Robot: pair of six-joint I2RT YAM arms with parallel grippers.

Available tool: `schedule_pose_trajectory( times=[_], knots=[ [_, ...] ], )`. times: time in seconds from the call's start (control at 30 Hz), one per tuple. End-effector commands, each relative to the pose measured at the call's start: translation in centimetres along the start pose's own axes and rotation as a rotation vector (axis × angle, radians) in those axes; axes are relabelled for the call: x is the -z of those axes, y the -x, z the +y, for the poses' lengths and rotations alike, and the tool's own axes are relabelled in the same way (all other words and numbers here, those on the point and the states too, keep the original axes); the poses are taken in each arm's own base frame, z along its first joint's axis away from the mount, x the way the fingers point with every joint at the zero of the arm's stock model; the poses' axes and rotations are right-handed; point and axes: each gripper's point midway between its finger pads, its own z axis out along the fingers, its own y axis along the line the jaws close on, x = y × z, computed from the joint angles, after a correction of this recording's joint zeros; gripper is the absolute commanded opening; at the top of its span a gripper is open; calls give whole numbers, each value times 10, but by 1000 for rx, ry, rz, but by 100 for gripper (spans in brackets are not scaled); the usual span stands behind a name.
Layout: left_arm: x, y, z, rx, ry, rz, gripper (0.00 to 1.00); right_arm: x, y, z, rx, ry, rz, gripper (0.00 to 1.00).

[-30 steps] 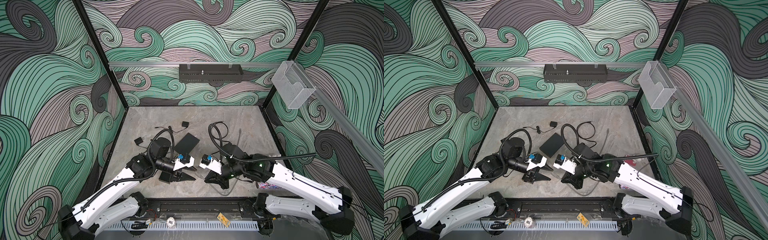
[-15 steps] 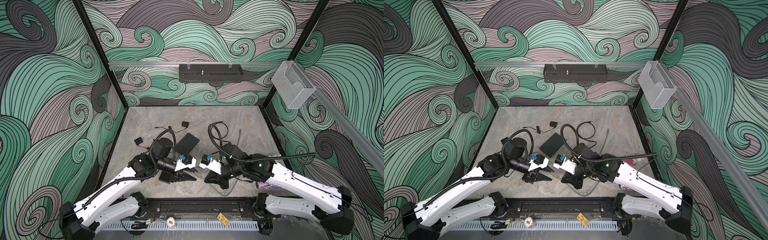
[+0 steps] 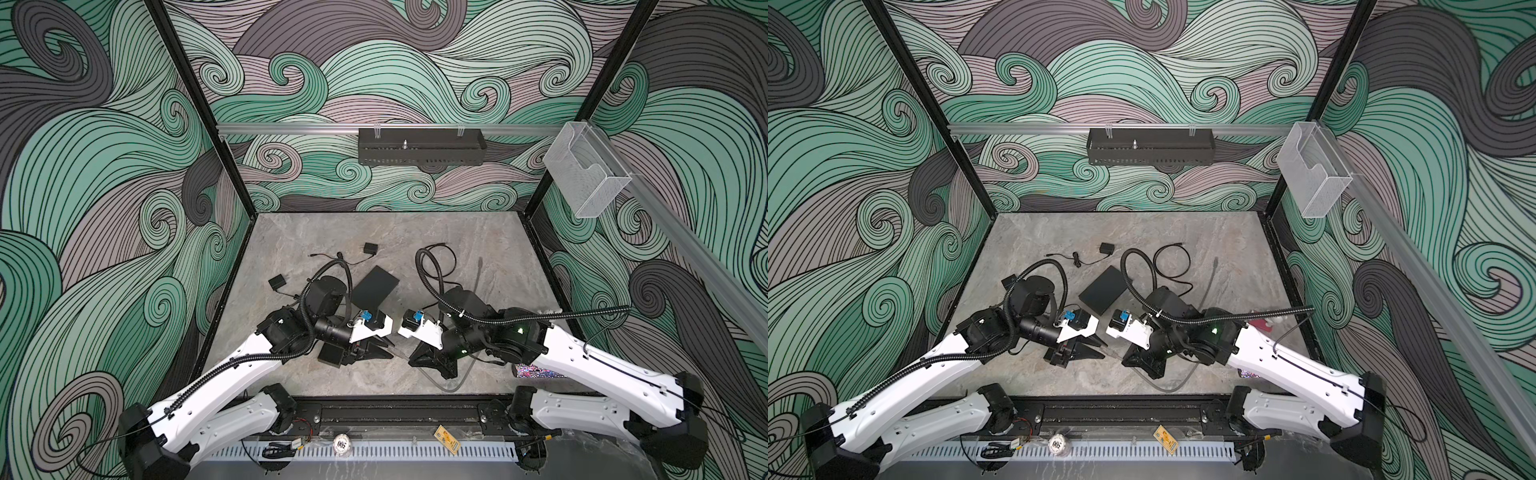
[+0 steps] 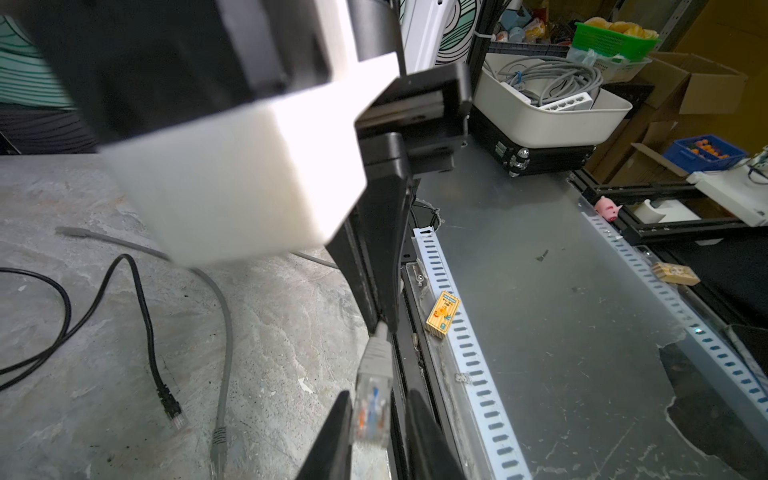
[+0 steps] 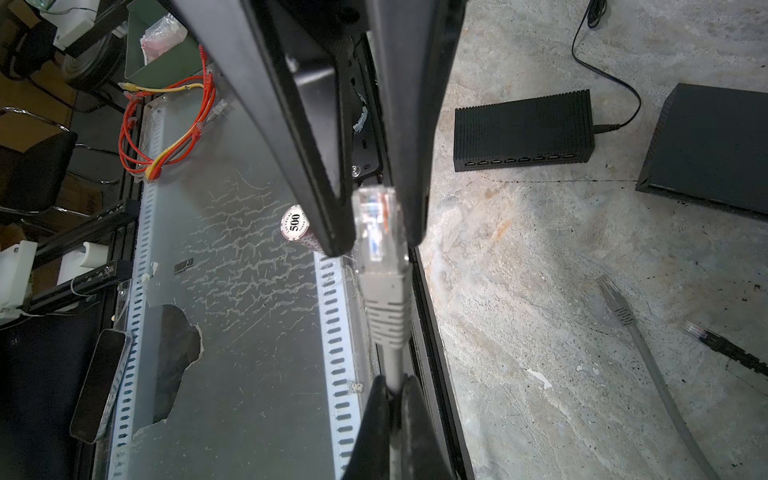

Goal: Insert the plug into the switch port

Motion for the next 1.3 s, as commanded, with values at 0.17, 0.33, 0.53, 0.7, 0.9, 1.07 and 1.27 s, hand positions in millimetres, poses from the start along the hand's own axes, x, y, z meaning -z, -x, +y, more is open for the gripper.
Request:
schedule_pose_trajectory(
  times=[0.17, 0.33, 0.53, 0.7, 0.9, 1.07, 1.27],
  knots=[
    [7, 14, 5, 8, 43, 3, 20, 2, 0, -2, 8, -24, -6, 1],
    [10, 13, 5, 18, 71, 12, 18, 16, 10, -13, 18, -124, -52, 36],
    [14, 13, 11, 50, 130, 15, 16, 43, 31, -27, 13, -268, -199, 99],
    [21, 12, 24, 102, 225, 34, 9, 37, 41, -23, -16, -223, -241, 99],
    [52, -12, 57, 255, 550, 110, 47, -15, 14, -46, -94, -218, -63, 96],
    [106, -20, 77, 449, 866, 72, 72, -60, -20, -53, -98, -179, 108, 81],
    [172, -39, 76, 735, 1179, -12, 75, -103, -62, -58, -1, -227, 310, 69]
  ],
)
